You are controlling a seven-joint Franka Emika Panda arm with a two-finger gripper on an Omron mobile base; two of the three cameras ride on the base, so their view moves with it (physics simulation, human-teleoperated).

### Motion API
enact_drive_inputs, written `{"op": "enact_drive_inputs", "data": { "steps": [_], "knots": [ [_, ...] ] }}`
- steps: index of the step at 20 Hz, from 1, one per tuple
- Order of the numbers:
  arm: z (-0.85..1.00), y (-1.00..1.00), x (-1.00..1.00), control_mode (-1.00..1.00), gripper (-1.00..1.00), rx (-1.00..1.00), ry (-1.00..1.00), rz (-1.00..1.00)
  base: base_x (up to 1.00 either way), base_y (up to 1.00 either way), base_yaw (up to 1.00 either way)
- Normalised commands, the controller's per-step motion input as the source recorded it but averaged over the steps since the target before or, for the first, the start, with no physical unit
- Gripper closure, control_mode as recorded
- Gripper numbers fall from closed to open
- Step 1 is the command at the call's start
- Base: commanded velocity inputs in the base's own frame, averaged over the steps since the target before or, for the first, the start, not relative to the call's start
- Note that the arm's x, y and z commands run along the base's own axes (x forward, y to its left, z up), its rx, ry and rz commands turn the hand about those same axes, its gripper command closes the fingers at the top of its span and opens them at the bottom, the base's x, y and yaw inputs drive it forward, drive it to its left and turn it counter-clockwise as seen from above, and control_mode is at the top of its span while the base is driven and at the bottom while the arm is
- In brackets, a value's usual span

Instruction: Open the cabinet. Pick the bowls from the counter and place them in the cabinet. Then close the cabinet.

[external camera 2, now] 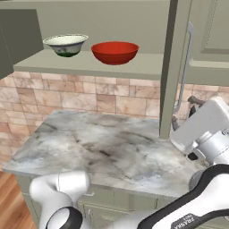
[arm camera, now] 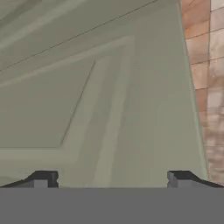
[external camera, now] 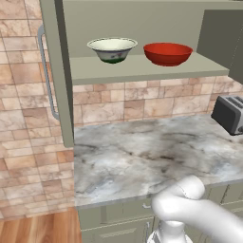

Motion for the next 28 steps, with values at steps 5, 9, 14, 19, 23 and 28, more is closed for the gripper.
{"op": "enact_drive_inputs", "data": {
  "steps": [5, 9, 14, 19, 23, 28],
  "knots": [
    [0.02, 1.0, -0.56, -1.0, -1.0, 0.0, 0.0, 0.54, 0.0, 0.0, 0.0],
    [0.39, 1.0, 0.3, -1.0, -1.0, -0.07, 0.0, 0.42, 0.0, 0.0, 0.0],
    [0.64, 1.0, 0.94, -1.0, -1.0, -0.19, 0.1, 0.08, 0.0, 0.0, 0.0],
    [0.62, 1.0, 0.9, -1.0, -1.0, -0.33, 0.25, 0.0, 0.0, 0.0, 0.0],
    [0.16, 1.0, 0.54, -1.0, -1.0, -0.33, 0.04, -0.1, 0.0, 0.0, 0.0],
    [0.02, 1.0, 0.55, -1.0, -1.0, -0.32, -0.07, -0.38, 0.0, 0.0, 0.0]
  ]
}}
